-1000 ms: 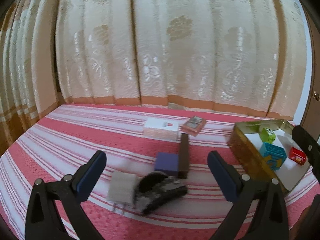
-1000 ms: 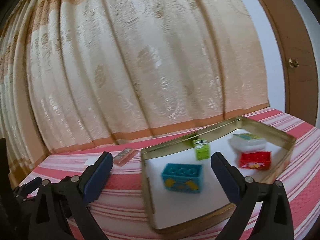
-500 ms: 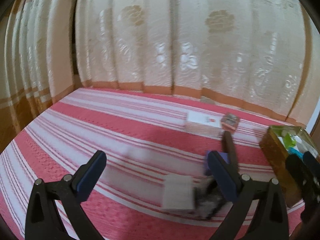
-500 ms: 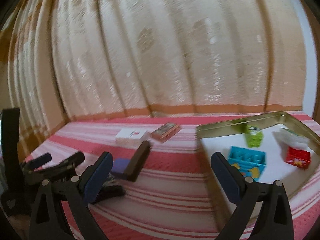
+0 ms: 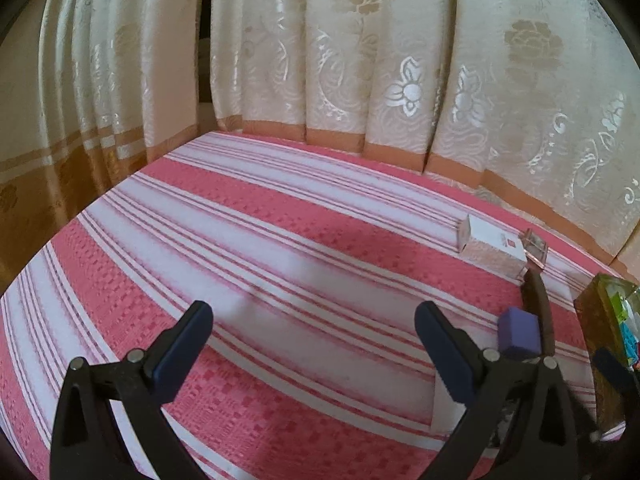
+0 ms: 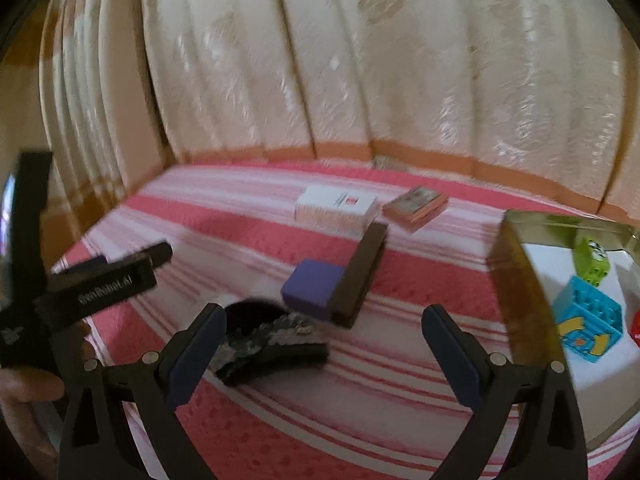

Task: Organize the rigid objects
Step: 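Grasp the black hair clip with the right tool while the left tool approaches the white charger, then grasp the white charger with the left tool while the right tool holds the clip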

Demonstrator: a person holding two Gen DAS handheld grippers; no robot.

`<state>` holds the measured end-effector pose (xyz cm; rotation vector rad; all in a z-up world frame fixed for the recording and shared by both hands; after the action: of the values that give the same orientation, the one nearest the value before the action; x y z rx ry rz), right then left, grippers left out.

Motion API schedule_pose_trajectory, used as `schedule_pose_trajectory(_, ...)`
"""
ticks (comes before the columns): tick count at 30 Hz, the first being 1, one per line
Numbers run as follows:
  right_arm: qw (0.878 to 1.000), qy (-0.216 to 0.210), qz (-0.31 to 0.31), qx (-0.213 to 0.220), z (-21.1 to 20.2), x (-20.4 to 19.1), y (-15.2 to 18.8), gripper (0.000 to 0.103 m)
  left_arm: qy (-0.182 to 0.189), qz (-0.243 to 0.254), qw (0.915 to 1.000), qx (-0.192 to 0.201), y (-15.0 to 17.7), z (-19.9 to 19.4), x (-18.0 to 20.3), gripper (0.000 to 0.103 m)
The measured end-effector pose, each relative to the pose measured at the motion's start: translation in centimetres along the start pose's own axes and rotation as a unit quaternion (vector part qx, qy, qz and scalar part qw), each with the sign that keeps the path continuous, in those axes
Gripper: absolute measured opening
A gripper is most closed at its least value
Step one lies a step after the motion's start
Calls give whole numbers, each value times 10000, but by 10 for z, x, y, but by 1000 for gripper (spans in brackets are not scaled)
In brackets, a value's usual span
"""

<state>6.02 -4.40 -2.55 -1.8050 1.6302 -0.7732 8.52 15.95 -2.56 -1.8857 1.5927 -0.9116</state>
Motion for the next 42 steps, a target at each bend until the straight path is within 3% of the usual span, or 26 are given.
schedule_pose_trajectory(7,9970,-211,-335,-664,26,-23,5,98,-42,104,9999,-45,1,1,4,102)
schedule_pose_trajectory(14,9932,-723,136,-904,35,-13,5,92,-34,88,9999,-100,1,3,3,102)
schedule_pose_trajectory(18,9939,-643,87,-897,34,-14,5,86,-18,76,9999,-104,2,3,2,102)
schedule_pose_trajectory(20,9949,-483,-19,-882,33,-14,6,77,-24,70,9999,-114,2,4,2,102)
schedule_pose_trajectory(26,9962,-239,-340,-766,28,-16,5,75,-5,146,9998,-149,3,5,7,102)
schedule_pose_trajectory(32,9923,-119,-820,-919,35,-32,9,75,55,335,9993,-159,5,5,16,102)
schedule_pose_trajectory(38,9952,-356,-352,-836,32,-15,7,72,132,348,9991,-190,5,6,17,102)
schedule_pose_trajectory(42,9983,-308,-49,-500,19,-2,5,72,539,444,9973,-244,7,5,25,102)
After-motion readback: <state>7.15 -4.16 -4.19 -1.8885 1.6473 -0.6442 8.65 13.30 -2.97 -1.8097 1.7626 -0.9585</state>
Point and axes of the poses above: each gripper's, at about its wrist camera, not at the fingertips, and z roughly the way its jaws point, x to its right, y to its underside, the point moved 2 cm from there along z, roughly the way its jaws point, and after that the axes turned 10 degrees about y, right-handed, at the moved point
